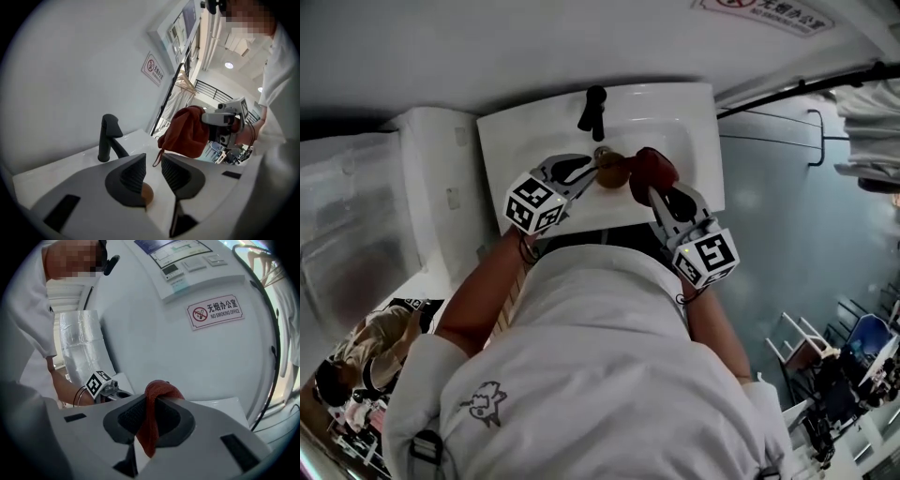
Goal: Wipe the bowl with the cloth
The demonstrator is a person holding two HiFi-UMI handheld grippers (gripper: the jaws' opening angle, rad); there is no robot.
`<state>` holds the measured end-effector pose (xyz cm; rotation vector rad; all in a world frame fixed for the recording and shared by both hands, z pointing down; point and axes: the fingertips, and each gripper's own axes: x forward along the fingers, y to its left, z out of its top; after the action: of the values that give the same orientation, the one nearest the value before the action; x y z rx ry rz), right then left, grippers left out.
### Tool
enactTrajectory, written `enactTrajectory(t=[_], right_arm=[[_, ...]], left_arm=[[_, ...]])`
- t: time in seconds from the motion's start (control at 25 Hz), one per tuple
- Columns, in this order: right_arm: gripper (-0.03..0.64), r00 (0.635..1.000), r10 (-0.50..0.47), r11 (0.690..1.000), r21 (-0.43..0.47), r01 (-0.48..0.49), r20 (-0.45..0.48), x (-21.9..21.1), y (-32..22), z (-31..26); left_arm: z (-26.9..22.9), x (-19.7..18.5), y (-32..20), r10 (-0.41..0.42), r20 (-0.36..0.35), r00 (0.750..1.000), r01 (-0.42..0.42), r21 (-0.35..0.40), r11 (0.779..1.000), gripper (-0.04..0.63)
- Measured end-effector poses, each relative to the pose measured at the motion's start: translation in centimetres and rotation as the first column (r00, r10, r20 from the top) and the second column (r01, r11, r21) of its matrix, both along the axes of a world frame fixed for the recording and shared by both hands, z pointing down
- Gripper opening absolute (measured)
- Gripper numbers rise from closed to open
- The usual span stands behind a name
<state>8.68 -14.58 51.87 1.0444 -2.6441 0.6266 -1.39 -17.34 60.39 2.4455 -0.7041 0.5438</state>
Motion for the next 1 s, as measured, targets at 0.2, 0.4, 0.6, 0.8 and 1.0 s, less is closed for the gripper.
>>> enactTrajectory(t=[0.2,0.4,0.6,0.8,1.0], right_arm=[[0.054,1.0,-0.016,0.999,-0.048,0.014,-0.025,0.6,-0.9,2.6],[0.054,1.0,-0.002,0.995,-0.104,0.001,-0.009,1.8,-1.9,4.9],[0.054,1.0,0.02,0.991,-0.131,-0.021,-0.008,2.8,-2.7,6.5],[0.054,0.999,0.032,0.987,-0.156,-0.032,-0.006,3.3,-3.3,7.7],[0.054,1.0,0.026,0.986,-0.165,-0.026,-0.007,3.7,-4.0,8.3]], left_arm=[[5.4,0.7,-0.2,0.04,0.101,0.994,-0.034,-0.058,0.998,0.11],[10.2,1.0,-0.4,0.055,0.143,0.988,-0.035,-0.137,0.99,0.123],[14.8,0.6,-0.6,0.069,0.202,0.977,-0.027,-0.205,0.978,0.124],[18.7,0.8,-1.0,0.063,0.243,0.968,0.003,-0.261,0.965,0.13],[21.7,1.0,-1.0,0.076,0.285,0.956,0.019,-0.32,0.947,0.133]])
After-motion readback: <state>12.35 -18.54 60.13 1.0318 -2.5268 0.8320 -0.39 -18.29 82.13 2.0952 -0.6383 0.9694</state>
